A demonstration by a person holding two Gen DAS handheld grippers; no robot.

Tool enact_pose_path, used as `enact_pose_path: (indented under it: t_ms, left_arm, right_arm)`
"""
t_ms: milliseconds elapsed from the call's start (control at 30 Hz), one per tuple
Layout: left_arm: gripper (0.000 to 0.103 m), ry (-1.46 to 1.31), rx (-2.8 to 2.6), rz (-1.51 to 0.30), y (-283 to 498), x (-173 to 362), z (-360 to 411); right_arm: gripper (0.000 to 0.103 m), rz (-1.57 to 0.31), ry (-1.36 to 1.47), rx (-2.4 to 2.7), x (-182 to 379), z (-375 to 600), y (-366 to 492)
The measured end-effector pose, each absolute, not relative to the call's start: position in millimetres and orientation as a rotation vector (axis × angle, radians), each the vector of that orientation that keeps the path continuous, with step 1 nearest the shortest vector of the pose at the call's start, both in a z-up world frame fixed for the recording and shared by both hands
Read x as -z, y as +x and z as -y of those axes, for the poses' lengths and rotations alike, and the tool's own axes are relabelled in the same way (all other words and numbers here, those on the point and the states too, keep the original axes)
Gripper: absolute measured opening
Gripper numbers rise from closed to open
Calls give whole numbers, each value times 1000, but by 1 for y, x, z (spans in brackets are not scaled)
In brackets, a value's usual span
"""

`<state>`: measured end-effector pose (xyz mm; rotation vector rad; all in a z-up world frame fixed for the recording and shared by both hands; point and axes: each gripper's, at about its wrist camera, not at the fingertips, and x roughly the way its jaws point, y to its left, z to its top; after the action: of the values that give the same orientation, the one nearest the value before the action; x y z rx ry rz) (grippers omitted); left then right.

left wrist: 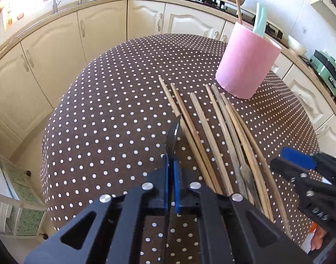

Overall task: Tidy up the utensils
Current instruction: 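Grasp the metal spoon with the left tool while the right tool grasps a chopstick, then lift spoon and chopstick and drop them into the pink cup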

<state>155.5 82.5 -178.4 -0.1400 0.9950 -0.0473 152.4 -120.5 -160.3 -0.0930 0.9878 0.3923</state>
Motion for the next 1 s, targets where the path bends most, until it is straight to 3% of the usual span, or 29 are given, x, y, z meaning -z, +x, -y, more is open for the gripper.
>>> enact_pose_path:
  t_ms: [167, 333, 433, 733, 1000]
  left_arm:
    - [4, -166, 59, -950, 153, 171, -84]
    - [4, -200, 80, -905, 149, 161, -90]
    - [4, -222, 103, -886, 151, 156, -90]
    - [4, -280, 201, -844, 151, 143, -80]
    - [4, -286, 272, -707, 140, 122, -65]
  right_arm:
    - [33, -1044, -132, -409, 167, 109, 159]
    - [14, -1071, -179, -397, 169, 95, 168]
    - [8, -1076, -200, -391, 172, 88, 173]
    - [6, -1052, -141, -411, 167, 103, 177]
    - [6, -875, -35, -473, 128, 132, 158]
